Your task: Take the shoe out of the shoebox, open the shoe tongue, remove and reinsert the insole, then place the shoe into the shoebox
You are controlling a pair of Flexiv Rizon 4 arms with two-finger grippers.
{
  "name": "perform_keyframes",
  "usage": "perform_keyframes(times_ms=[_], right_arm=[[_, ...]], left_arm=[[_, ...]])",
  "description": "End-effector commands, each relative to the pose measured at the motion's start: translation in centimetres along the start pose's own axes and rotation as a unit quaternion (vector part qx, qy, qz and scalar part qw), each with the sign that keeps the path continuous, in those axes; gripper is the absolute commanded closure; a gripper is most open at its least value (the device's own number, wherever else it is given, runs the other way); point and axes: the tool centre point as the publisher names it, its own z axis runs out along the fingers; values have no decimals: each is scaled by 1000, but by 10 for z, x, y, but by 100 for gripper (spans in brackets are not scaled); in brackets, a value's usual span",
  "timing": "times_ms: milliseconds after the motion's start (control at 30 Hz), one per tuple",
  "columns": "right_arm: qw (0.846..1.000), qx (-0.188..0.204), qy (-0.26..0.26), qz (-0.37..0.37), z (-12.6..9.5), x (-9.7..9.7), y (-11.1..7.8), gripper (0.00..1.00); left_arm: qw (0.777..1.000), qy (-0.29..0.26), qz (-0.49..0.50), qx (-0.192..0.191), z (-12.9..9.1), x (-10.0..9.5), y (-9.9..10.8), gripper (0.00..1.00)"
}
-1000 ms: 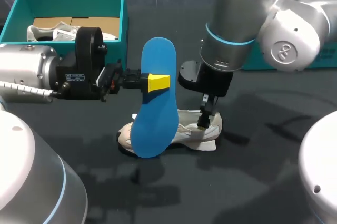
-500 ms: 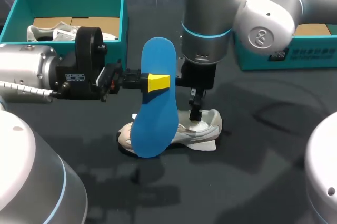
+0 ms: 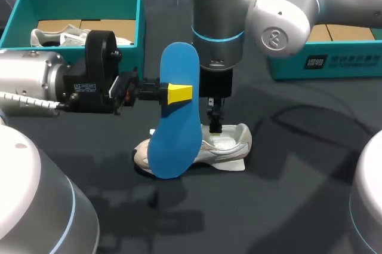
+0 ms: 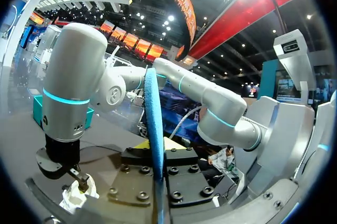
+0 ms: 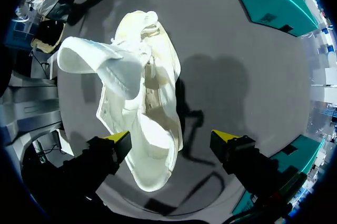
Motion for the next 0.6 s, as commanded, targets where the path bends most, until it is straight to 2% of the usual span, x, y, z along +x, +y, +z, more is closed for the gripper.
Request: perform_keyframes(times_ms=[33,500,567,600], right_arm=[[1000,0,7,-2,16,-4,3,0],[1000,-6,19,-12,46,-11,2,0],[1000,-6,20,-13,49,-11,2,5],[1000,-7,20,-14,50,-11,3,11]], left_arm=[[1000,1,0,1,2,-1,1,100],[1000,1,0,1,2,-1,1,100],[1000,1,0,1,2,-1,1,100],[1000,1,0,1,2,-1,1,100]])
